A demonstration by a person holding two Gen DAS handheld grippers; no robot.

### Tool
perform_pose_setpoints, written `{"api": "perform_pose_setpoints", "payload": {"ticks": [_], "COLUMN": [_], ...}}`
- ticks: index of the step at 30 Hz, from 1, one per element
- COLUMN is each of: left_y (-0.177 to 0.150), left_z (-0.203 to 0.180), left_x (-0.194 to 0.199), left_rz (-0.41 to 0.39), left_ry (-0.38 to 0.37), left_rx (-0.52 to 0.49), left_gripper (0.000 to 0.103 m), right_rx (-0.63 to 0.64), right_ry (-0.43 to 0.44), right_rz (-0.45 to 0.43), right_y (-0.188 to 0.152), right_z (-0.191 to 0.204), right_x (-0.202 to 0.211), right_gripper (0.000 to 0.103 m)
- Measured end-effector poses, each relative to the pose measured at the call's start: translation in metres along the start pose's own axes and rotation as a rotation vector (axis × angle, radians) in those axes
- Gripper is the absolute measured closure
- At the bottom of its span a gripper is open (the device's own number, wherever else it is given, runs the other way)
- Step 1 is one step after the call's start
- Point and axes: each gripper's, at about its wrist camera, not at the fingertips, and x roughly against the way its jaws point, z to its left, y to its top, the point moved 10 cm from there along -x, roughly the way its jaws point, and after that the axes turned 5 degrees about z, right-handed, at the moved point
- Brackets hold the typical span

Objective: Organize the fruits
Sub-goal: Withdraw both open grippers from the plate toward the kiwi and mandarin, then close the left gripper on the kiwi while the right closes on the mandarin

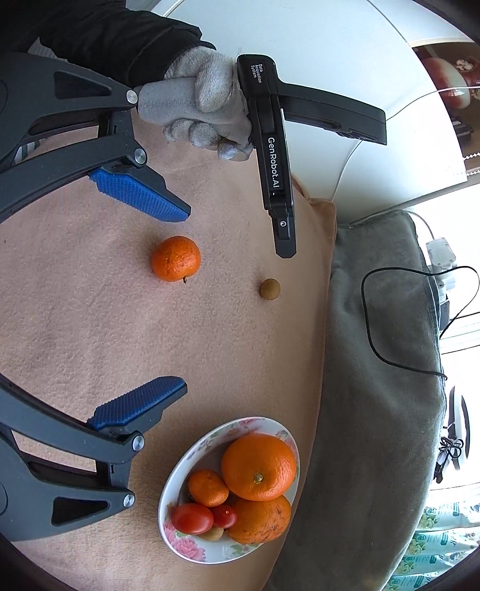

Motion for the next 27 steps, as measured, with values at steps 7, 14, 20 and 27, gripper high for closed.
{"api": "perform_pose_setpoints", "payload": {"ticks": [7, 14, 20, 27], "left_y": [-0.005, -0.009, -0.005, 0.0], "left_z": [-0.001, 0.0, 0.003, 0.0], "left_x": [-0.013, -0.031, -0.041, -0.051], "left_rz": [0.024, 0.055, 0.063, 0.074], "left_ry": [-0.021, -0.037, -0.039, -0.044], "left_rx": [0.002, 0.01, 0.013, 0.009], "left_gripper": [0.045, 0.052, 0.057, 0.059], "right_rx": [0.032, 0.03, 0.014, 0.011], "right_ry": [0.012, 0.038, 0.054, 0.064], "right_rz": [0.037, 0.085, 0.106, 0.116], "right_y": [-0.005, -0.01, -0.013, -0.012], "right_z": [0.015, 0.02, 0.02, 0.022], "right_x": [-0.018, -0.035, -0.043, -0.048], "right_gripper": [0.022, 0.035, 0.044, 0.045]}}
